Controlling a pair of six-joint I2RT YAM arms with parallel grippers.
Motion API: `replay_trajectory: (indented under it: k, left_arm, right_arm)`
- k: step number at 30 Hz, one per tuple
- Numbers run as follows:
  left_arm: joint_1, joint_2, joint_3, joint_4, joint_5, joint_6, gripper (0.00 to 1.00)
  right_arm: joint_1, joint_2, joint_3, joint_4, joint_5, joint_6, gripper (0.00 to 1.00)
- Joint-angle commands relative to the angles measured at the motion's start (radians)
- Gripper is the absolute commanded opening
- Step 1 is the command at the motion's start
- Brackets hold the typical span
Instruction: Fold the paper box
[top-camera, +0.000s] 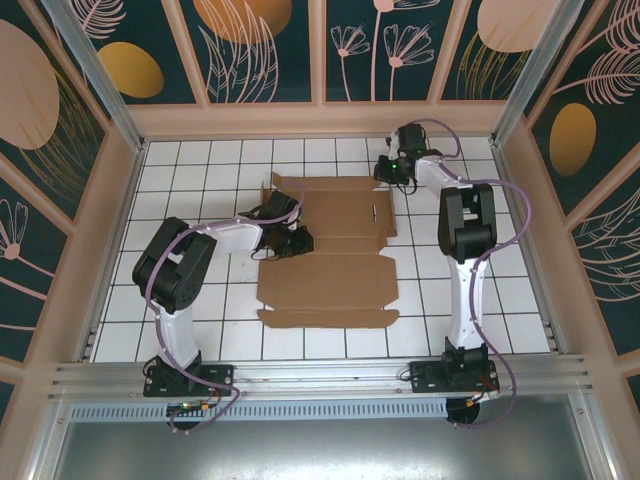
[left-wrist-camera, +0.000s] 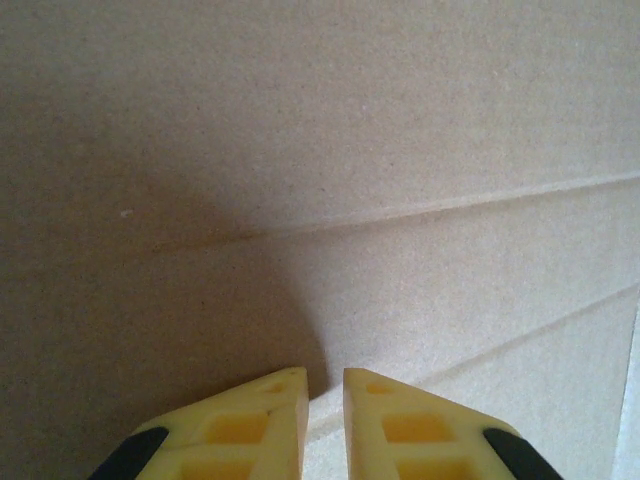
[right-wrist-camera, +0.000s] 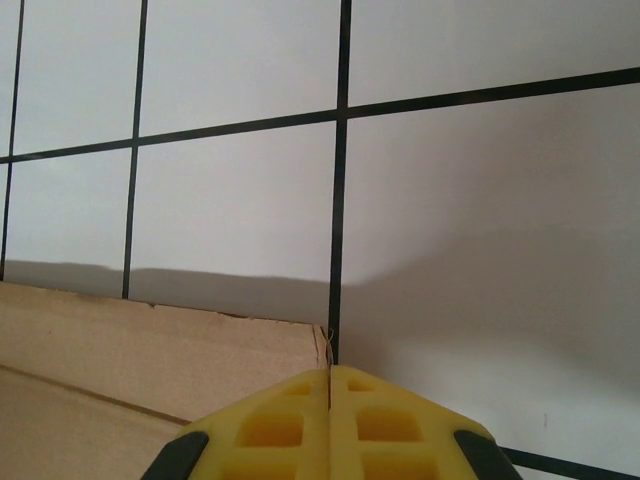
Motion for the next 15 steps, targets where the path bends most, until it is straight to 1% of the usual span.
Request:
replay_trajectory:
  k: [1, 2, 5, 7, 9, 12, 15]
  left_arm:
    - [0.020, 0.009, 0.050, -0.063, -0.035, 0.021, 0.18]
    - [0.022, 0.000, 0.066, -0.070, -0.034, 0.013, 0.20]
    - [0.028, -0.030, 0.153, -0.100, -0.021, -0.038, 0.34]
    - [0.039, -0.039, 0.229, -0.100, 0.005, -0.108, 0.48]
    - [0.047, -0.028, 0.315, -0.103, 0.025, -0.187, 0.59]
    - [0.049, 0.025, 0.468, -0.123, 0.037, -0.318, 0.69]
    - [0.049, 0.118, 0.625, -0.198, 0.047, -0.431, 0.73]
  right_arm:
    - [-0.007, -0.092, -0.089, 0.077, -0.006, -0.013, 0.00]
    - [-0.007, -0.121, -0.129, 0.120, -0.002, -0.006, 0.00]
    - [-0.004, -0.238, -0.304, 0.312, 0.021, 0.011, 0.00]
    - [-0.003, -0.331, -0.444, 0.475, 0.058, 0.034, 0.00]
    - [-0.004, -0.405, -0.562, 0.623, 0.077, 0.051, 0.00]
    - [-0.001, -0.483, -0.675, 0.781, 0.072, 0.067, 0.00]
    - [0.003, -0.535, -0.779, 0.928, 0.054, 0.058, 0.00]
